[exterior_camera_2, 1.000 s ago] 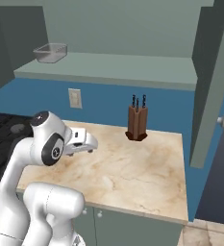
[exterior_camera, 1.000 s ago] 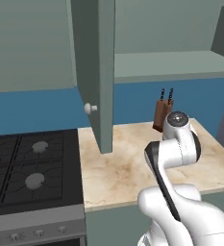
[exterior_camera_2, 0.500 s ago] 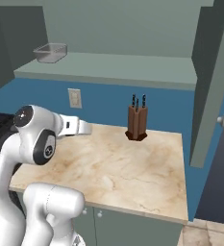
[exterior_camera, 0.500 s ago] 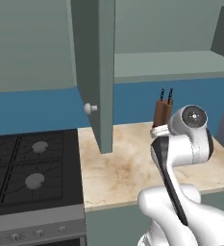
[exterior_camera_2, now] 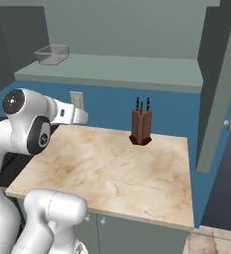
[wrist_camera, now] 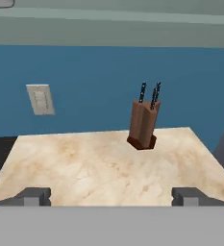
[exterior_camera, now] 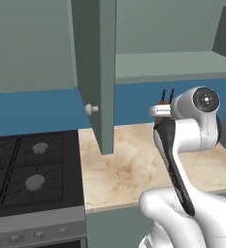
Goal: Retrieve the tupperware and aluminum foil from the cabinet and place them on the dining counter near the plate with potato and mushroom to prepare for storing leftovers.
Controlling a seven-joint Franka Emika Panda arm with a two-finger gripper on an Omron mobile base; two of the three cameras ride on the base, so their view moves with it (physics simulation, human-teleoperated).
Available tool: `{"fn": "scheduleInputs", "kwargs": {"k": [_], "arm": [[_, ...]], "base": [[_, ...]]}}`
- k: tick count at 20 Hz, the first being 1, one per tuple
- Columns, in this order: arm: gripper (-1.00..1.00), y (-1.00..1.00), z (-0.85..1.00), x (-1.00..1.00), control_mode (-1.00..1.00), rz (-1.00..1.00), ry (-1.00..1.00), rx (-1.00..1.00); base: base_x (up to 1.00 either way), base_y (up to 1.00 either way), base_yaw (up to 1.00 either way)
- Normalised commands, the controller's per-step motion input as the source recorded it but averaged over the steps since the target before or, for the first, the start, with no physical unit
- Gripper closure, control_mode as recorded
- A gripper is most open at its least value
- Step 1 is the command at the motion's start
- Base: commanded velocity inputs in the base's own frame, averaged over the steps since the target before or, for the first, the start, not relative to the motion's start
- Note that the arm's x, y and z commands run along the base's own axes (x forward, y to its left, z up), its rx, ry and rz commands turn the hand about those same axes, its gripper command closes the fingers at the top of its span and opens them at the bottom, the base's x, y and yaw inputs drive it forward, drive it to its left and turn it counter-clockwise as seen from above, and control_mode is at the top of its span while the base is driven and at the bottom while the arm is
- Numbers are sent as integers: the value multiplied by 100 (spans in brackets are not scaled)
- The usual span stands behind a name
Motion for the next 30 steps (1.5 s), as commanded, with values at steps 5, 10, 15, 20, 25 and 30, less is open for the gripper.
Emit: {"fn": "scheduleInputs", "kwargs": {"k": [5, 10, 15, 20, 25, 30], "arm": [[-100, 37, 68, 0, -100, 0, -7, 14], [-100, 49, 49, 2, -100, 0, -17, 0], [-100, 15, 40, 13, -100, 0, -11, 0], [-100, 0, 50, 13, -100, 1, -3, 1], [-100, 0, 54, 19, -100, 5, 0, 3], [-100, 0, 31, 24, -100, 7, 0, 0]], "base": [[0, 0, 0], [0, 0, 0], [0, 0, 0], [0, 0, 0], [0, 0, 0], [0, 0, 0]]}}
